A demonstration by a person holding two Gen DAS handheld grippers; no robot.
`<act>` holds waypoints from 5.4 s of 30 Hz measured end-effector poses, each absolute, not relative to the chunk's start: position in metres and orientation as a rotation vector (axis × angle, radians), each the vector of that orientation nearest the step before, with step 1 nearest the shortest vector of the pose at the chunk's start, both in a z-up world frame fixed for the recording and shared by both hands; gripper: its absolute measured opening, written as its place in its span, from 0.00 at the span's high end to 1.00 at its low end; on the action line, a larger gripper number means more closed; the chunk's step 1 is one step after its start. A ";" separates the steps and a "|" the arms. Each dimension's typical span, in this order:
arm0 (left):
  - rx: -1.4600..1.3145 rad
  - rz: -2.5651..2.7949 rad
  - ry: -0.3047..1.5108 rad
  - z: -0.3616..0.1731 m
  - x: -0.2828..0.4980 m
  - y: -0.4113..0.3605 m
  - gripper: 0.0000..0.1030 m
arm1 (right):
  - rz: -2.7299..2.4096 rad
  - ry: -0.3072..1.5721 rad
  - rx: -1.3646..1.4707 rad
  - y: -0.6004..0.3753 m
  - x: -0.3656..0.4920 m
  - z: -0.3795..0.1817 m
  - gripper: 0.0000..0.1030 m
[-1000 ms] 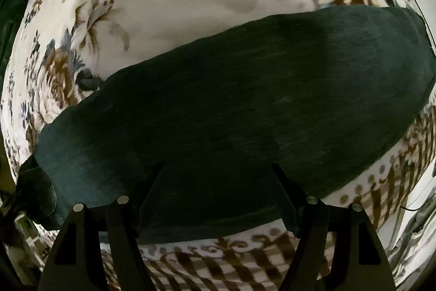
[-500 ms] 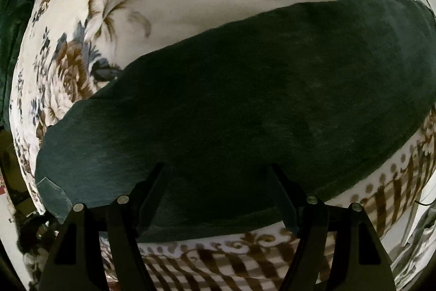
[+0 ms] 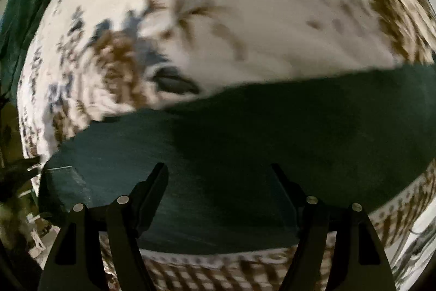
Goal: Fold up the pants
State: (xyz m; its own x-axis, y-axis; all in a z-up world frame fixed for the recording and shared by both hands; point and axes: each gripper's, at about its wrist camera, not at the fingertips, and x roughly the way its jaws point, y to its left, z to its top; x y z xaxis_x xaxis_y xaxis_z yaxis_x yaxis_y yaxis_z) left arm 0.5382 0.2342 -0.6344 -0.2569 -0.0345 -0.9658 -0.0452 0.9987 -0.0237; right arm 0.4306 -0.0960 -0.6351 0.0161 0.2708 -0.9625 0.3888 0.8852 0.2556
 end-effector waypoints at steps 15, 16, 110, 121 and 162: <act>-1.107 -0.029 1.501 -0.585 0.425 0.346 0.84 | 0.033 1.570 0.472 -0.051 0.443 -0.612 0.25; -0.964 0.165 1.518 -0.590 0.419 0.370 0.86 | 0.030 1.572 0.466 -0.051 0.442 -0.612 0.25; -0.217 0.249 1.481 -0.680 0.367 -0.080 0.00 | -0.663 1.275 0.777 -0.640 0.157 -0.679 0.86; -0.392 0.202 1.489 -0.660 0.380 -0.047 0.00 | -0.489 1.301 0.690 -0.585 0.180 -0.594 0.39; -0.367 0.321 1.413 -0.633 0.402 0.151 0.00 | 0.313 1.678 0.832 -0.131 0.511 -0.669 0.73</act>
State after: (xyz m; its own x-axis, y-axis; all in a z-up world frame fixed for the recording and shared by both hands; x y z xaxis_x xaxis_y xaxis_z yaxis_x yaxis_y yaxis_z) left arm 0.4022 0.1512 -0.6327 0.1317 -0.0003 -0.9913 -0.4290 0.9015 -0.0572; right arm 0.5115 -0.1306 -0.6691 -0.0682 0.6681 -0.7410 0.3561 0.7101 0.6074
